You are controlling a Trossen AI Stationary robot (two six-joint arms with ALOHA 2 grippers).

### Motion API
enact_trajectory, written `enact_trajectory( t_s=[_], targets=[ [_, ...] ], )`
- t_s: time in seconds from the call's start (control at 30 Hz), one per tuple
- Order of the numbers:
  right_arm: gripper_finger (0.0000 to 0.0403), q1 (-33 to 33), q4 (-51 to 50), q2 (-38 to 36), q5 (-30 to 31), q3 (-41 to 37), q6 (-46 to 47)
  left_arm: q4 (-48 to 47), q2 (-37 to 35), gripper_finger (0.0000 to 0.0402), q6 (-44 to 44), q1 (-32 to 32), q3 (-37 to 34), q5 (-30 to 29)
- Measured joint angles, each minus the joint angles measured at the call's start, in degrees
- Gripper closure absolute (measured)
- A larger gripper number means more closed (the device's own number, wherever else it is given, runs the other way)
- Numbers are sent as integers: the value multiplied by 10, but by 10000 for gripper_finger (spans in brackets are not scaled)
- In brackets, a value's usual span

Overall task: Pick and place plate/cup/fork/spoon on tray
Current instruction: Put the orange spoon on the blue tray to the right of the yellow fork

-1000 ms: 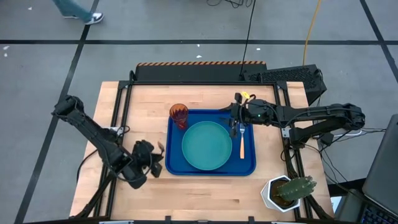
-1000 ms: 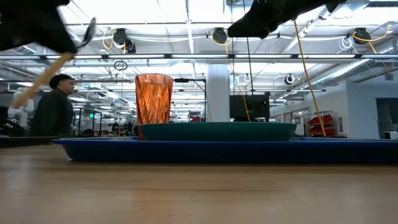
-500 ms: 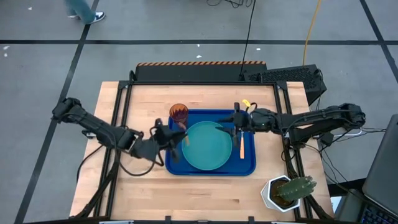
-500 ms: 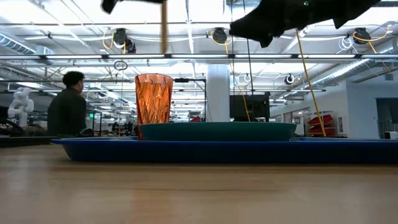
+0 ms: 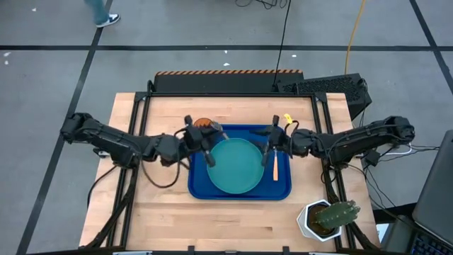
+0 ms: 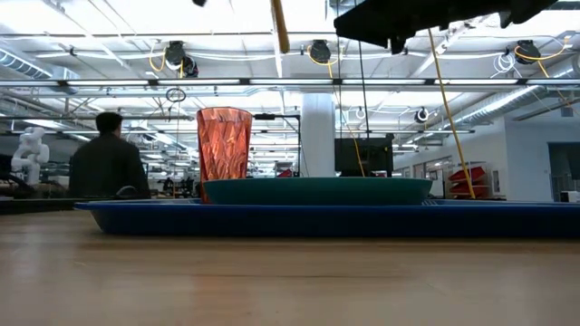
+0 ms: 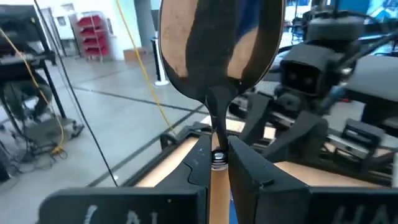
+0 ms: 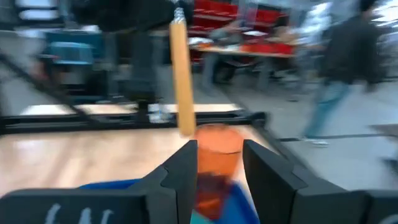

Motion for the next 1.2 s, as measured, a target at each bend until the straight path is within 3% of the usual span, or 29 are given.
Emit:
enact_trajectory(
  t_s=[0.2, 0.3, 0.43, 0.5, 0.8, 0.93, 1.2],
  targets=[
    [282, 12, 14, 3, 134, 0, -104, 59, 49, 371, 33, 42, 0, 82],
    [282, 12, 22, 3, 146, 0, -147, 67, 76, 371, 41, 64, -1, 89],
    [282, 12, 26, 3, 48, 0, -152, 84, 86, 371, 35, 87, 0, 173],
    [282, 12, 28, 3, 2, 0, -141, 77, 87, 371, 26, 91, 0, 177],
    [282, 2, -11, 2, -6, 0, -63, 136, 87, 371, 23, 79, 0, 182],
    [282, 2, -29, 3, -11, 0, -63, 141, 87, 371, 31, 76, 0, 247],
    [282, -23, -23, 2, -142, 0, -36, 139, 87, 371, 15, 76, 0, 274]
  ],
)
